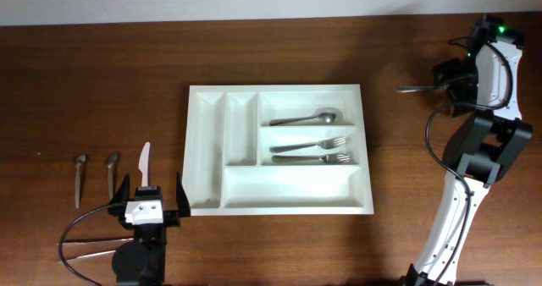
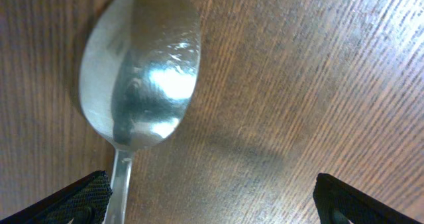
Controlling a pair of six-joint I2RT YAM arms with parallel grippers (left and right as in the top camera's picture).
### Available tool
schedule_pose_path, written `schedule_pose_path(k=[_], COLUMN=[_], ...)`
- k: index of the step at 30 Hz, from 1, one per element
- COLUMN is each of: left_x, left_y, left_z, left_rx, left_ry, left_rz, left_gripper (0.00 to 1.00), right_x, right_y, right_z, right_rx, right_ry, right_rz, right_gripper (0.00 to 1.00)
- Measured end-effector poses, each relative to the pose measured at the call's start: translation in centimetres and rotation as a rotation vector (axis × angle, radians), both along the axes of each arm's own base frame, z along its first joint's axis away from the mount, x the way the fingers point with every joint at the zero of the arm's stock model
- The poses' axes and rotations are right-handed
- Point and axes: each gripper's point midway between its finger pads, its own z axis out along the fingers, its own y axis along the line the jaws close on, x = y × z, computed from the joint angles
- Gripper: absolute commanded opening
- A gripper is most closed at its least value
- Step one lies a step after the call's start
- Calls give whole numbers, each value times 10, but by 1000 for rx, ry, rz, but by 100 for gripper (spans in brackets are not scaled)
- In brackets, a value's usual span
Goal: Pack container
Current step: 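Lower the right gripper and close it on the spoon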
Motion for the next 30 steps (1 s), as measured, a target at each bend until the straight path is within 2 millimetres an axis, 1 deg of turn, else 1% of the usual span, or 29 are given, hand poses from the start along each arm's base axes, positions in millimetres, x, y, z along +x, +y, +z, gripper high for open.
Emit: schedule_pose_path(k=[6, 18, 23, 30], left_x=[0, 0, 0, 0], left_y=[0, 0, 0, 0], left_z=[0, 0, 0, 0], left_rx=[0, 0, 0, 0], left_ry=[0, 0, 0, 0], left_rz=[0, 0, 0, 0], left_gripper=[99, 99, 99, 99], right_x=[1, -3, -5, -19], right_y=[-1, -1, -1, -1], right_z=[0, -14, -15, -13], right_rx=[-7, -12, -12, -18], right_ry=[-1, 32, 41, 104], right_rz=[2, 6, 8, 9], right_gripper=[99, 99, 99, 99])
